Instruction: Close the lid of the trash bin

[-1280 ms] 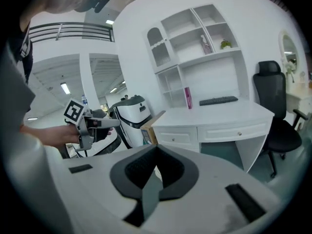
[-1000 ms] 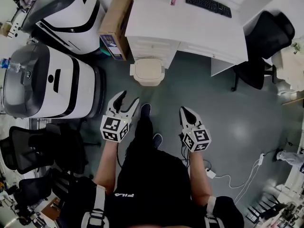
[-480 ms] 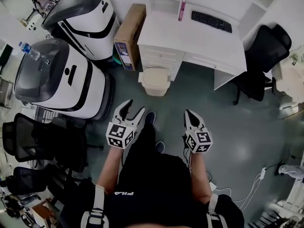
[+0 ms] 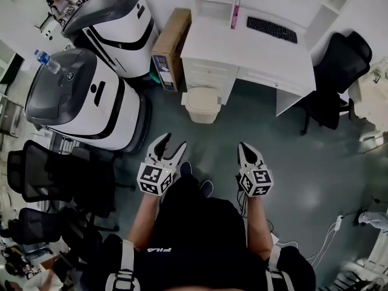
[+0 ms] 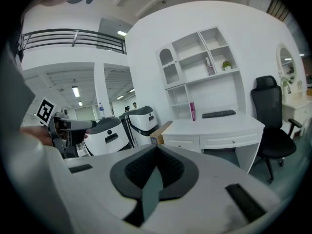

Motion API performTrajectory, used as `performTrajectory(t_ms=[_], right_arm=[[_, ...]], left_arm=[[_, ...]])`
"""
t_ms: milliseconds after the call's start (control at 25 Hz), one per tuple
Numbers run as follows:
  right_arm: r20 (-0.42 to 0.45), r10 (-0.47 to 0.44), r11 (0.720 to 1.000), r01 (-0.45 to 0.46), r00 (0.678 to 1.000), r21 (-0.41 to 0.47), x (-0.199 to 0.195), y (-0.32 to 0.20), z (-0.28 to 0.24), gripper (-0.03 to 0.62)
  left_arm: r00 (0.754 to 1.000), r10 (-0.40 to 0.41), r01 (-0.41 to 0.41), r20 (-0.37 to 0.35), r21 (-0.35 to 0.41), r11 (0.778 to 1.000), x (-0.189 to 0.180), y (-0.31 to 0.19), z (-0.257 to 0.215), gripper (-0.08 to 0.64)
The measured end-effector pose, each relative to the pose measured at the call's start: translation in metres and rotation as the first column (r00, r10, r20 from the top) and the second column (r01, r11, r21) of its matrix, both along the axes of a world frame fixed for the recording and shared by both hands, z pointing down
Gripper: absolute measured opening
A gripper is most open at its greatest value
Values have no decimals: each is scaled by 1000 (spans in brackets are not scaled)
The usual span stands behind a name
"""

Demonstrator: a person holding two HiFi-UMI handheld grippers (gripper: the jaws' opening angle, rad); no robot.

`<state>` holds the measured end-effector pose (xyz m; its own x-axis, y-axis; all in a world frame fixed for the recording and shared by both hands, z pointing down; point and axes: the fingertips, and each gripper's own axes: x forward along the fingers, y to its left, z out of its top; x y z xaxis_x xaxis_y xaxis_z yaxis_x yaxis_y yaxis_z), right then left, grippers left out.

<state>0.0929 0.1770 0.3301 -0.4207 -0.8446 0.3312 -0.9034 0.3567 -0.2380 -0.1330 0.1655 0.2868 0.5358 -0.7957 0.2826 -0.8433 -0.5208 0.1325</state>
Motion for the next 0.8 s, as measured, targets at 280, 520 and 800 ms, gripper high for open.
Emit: performTrajectory(t_ms=[280,520,800], right_arm=[[-75,-6,999,10,997,53,-13,-4,-23,3],[-63,26,997,-21,998,78,-19,-8,-36,3],[-47,93,994,-90,995,61,-8,-8,-32,3]], left_arm=[[999,-32,32,-35,-8,999,-25,-4,5,247],[999,16,-15,-50,23,1000,-27,-17,-10,247],[998,55,-54,-42,39,998,-33,-24,-15,247]])
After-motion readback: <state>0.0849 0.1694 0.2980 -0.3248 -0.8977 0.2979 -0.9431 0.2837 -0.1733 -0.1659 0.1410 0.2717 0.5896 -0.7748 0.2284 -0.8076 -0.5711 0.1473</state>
